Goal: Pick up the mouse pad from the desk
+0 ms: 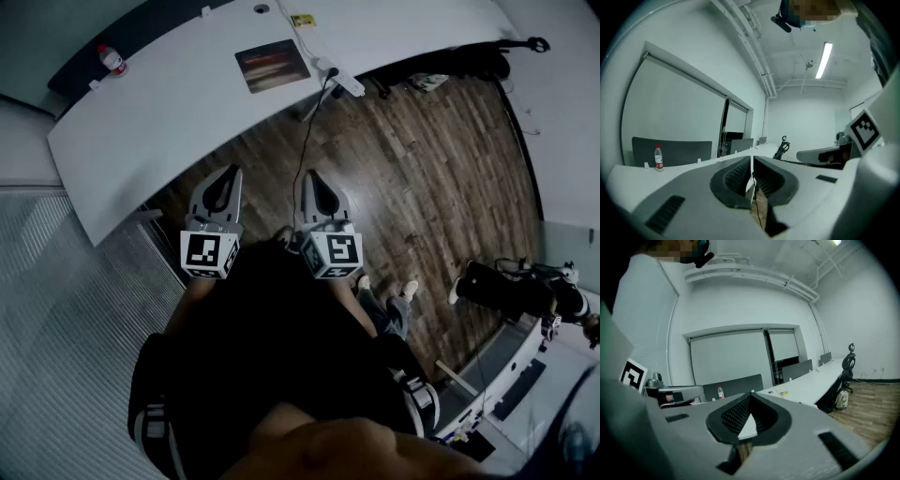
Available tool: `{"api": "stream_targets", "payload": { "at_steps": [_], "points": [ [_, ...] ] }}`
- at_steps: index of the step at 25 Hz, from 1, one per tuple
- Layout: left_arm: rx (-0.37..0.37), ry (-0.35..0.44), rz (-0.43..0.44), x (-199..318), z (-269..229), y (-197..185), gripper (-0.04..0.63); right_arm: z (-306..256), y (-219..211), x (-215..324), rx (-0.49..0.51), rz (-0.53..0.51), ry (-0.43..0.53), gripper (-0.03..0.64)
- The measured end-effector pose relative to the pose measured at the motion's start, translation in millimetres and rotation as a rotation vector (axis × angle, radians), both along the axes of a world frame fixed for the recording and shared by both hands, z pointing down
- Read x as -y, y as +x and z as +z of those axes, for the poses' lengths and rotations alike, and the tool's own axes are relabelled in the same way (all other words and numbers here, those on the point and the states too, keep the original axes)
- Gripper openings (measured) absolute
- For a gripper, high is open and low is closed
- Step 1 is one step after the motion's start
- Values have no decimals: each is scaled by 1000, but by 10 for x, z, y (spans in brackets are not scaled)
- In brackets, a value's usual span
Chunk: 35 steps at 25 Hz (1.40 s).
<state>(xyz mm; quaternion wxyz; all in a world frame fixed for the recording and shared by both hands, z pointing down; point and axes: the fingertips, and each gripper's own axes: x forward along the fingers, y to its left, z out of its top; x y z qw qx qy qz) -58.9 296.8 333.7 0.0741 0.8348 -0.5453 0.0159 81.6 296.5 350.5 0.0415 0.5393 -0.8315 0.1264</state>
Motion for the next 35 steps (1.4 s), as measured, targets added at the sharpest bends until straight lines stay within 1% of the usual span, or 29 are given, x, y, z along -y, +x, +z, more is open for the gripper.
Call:
{"api": "stream_targets", "payload": {
  "at_steps": [7, 10, 12, 18, 23, 28, 31, 35],
  "points": [
    [-5, -3, 8, 2, -11, -16, 15, -14, -41, 9, -1, -1, 3, 0],
    [-9, -1, 12, 2, -18, -53, 15, -51, -69, 20, 17, 10, 6, 0],
    [-12, -2, 16, 11, -7, -101, 15, -72, -113, 23, 33, 18, 6, 2],
    [-16, -3, 40, 59, 11, -299, 15, -94, -345, 37, 22, 28, 20, 2],
    [-13, -6, 73, 150, 58, -552, 15, -29, -581, 68, -4, 66, 12, 2],
    [-13, -21, 125, 174, 202, -755, 15, 66, -796, 40, 6, 118, 1, 2],
    [-11, -35, 150, 210, 267, -808, 15, 90, -843, 47, -10, 144, -7, 2],
    [-28, -56, 166, 220, 355, -780, 15, 116, -808, 86, -19, 166, -15, 2]
  ]
}}
